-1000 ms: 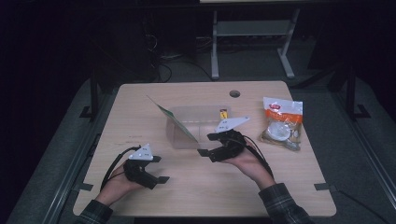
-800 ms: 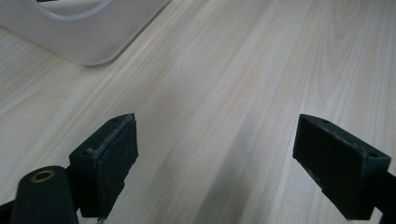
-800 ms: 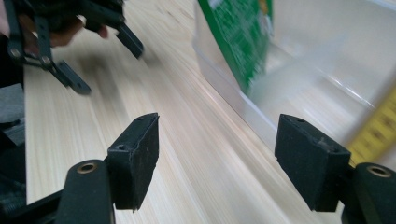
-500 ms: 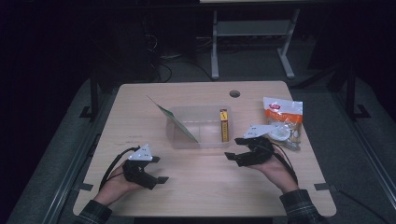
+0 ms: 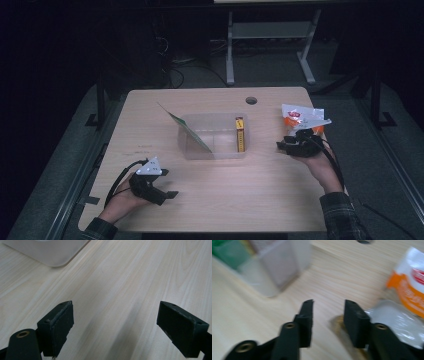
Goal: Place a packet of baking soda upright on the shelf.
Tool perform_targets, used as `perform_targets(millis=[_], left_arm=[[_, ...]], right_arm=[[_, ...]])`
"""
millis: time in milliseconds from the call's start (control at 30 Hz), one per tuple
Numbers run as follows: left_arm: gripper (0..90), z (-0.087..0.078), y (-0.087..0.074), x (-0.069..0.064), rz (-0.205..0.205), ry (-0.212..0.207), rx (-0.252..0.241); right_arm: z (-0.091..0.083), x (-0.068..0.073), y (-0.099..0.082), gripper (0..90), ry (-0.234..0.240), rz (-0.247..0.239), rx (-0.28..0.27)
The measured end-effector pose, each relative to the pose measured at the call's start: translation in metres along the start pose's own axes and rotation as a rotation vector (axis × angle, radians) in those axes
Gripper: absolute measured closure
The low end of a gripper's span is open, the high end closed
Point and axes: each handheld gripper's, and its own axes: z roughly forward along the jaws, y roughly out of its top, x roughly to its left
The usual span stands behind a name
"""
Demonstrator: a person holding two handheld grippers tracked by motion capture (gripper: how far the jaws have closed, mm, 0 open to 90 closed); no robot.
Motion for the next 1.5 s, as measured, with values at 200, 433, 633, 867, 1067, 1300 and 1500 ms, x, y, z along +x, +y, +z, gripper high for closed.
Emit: perform_targets(millis=[200, 433, 633, 867, 1067, 1300, 1500], left_arm=[[13.8, -0.002, -0.003, -0.002, -0.001, 0.011, 0.004], [13.8, -0.002, -0.005, 0.0, -0.006, 0.012, 0.006], [13.8, -0.001, -0.005, -0.002, -0.011, 0.008, 0.005], [13.8, -0.001, -0.005, -0.002, -0.022, -0.001, -0.002], [13.8, -0.001, -0.005, -0.003, -0.023, -0.009, -0.002], [13.8, -0.001, -0.004, -0.004, -0.015, -0.016, -0.001], [13.8, -0.001, -0.003, -0.005, -0.011, -0.022, 0.002]], right_arm=[[0.007, -0.031, -0.005, 84.3, -0.112, 0.056, 0.01], [0.003, -0.06, -0.013, 89.9, -0.182, 0.106, 0.005], [0.009, -0.066, -0.023, 89.9, -0.171, 0.115, 0.058], [0.015, -0.06, -0.024, 90.0, -0.178, 0.08, 0.101], [0.013, -0.051, -0.023, 90.0, -0.16, 0.04, 0.141], [0.006, -0.034, -0.029, 90.0, -0.115, 0.017, 0.16], [-0.001, -0.011, -0.035, 90.0, -0.076, -0.025, 0.178]])
